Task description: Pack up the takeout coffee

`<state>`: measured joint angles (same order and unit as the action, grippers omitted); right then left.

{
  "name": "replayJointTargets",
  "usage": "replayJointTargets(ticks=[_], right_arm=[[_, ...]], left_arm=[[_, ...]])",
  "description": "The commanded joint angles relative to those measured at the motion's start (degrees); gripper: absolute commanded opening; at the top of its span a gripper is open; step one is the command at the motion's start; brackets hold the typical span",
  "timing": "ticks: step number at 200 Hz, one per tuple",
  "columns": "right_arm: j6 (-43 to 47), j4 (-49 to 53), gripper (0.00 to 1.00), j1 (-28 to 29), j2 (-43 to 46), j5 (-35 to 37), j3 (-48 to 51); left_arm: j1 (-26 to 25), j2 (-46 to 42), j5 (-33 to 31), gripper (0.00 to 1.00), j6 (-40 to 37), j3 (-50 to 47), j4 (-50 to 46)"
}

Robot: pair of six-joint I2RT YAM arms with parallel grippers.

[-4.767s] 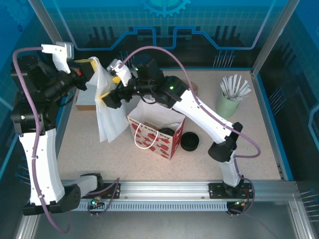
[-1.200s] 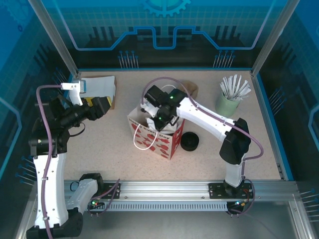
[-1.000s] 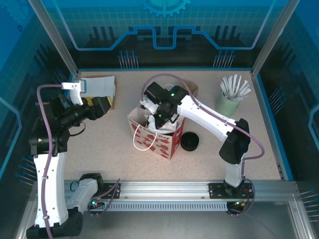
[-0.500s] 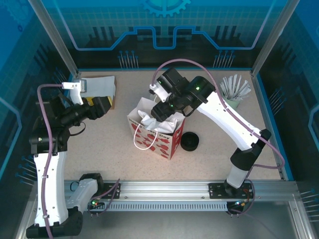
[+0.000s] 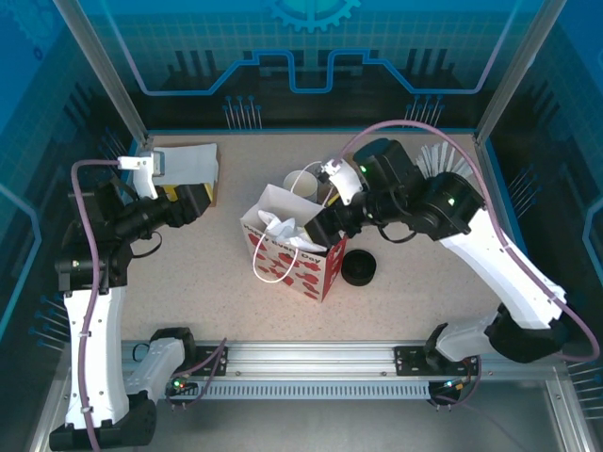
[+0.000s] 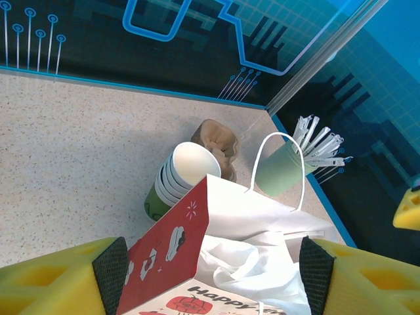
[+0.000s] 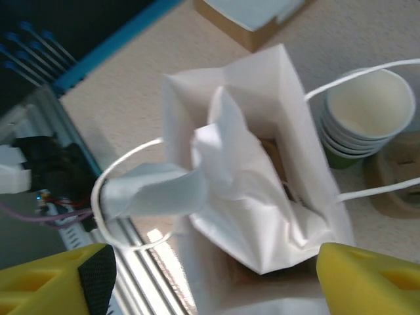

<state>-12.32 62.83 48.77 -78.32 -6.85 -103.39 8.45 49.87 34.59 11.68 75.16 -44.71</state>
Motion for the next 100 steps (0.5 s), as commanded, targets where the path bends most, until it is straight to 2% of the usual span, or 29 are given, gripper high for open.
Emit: replayJointTargets(ticks=[1, 11, 32, 44, 63, 88, 100], right_arm=[[-2.7, -4.63, 0.81, 1.72, -2.72, -4.57, 4.05], [-3.14, -5.59, 0.77, 2.46, -4.33, -3.95, 4.25], [-3.42, -7.96, 0.6, 3.08, -8.55, -2.82, 2.87], [-3.27, -9.62, 0.46, 3.08, -10.79, -2.02, 1.85], [-2.98, -11.04, 0.35, 3.08, -14.14, 0.32, 0.34], [-2.2, -6.32, 0.33, 2.97, -19.39, 4.78, -2.37], [-1.76, -4.84, 0.34, 2.68, -21.16, 4.57, -2.66]], left_arm=[[-0.1, -0.45, 1.8, 0.73, -0.43, -0.52, 0.45], [-0.1, -0.46, 1.88, 0.73, -0.17, -0.64, 0.65], [-0.1, -0.47, 1.97, 0.73, -0.08, -0.59, 0.6], [-0.1, -0.47, 1.82, 0.73, -0.21, -0.53, 0.3], [-0.14, -0.51, 1.63, 0.73, -0.4, -0.37, -0.03], [-0.1, -0.55, 1.53, 0.73, -0.51, -0.37, -0.21], [-0.1, -0.5, 1.55, 0.73, -0.51, -0.43, -0.22]])
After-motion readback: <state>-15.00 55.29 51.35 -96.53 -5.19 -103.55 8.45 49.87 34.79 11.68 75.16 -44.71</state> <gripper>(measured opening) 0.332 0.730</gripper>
